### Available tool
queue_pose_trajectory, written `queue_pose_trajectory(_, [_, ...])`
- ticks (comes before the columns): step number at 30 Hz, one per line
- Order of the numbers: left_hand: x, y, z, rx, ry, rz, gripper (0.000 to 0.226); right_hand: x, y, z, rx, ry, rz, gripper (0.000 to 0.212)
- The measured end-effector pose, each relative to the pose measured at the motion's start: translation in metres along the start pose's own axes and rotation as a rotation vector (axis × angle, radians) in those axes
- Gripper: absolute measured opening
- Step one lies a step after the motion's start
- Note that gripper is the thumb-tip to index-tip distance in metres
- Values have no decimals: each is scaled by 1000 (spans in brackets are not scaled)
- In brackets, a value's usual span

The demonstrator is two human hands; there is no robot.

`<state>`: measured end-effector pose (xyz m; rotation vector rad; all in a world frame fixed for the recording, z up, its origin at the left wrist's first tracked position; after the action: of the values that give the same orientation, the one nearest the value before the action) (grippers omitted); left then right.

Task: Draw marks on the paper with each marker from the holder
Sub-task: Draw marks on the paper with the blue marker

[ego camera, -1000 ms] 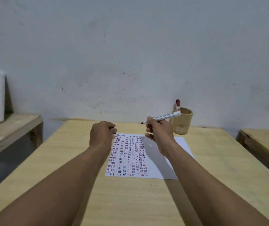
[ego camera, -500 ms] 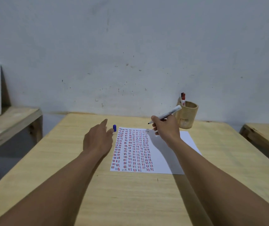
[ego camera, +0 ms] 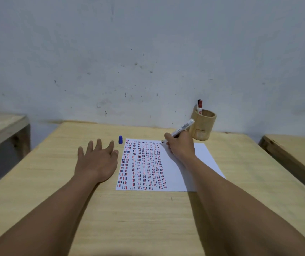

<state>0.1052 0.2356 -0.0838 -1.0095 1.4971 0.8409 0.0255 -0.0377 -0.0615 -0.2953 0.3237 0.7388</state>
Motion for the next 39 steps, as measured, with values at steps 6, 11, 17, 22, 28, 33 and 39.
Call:
queue_pose_trajectory(6, [0,1,-2,-1,-2,2,59,2,-1,0,-20,42,-1,24])
queue_pose_trajectory(11, [-1,2,-2,0,-9,-5,59,2,-2,0,-34,57,-5,26])
queue_pose_trajectory(17, [0,1,-2,0,-9,-13,60,2,-1,2,-41,76,0,27])
queue_pose_trajectory(22, [0,0,-2,1,-8,-21,61,1,0,2,-24,94,2,27])
queue_pose_trajectory(28, [-5,-1,-3,-39,71,-60,59,-1,0,3,2,-17,-29,28])
queue_pose_trajectory(33, [-27,-7,-8,-43,252,-264,49,-13,-3,13,-17,-128,-70,24])
queue_pose_trajectory(39, [-28,-27,-22,208,171,-212,48,-20,3,20,93,-368,-16,23])
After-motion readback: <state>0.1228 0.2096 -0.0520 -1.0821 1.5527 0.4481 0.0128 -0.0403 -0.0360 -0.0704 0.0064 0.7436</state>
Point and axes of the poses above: each hand's wrist, its own y-axis away from the middle knuckle, its own x-axis out of the palm, z = x × y, the point moved 5 cm from there along -y, towards the middle knuckle, and after that the axes turned 3 degrees about -y, right-handed, at the moved point
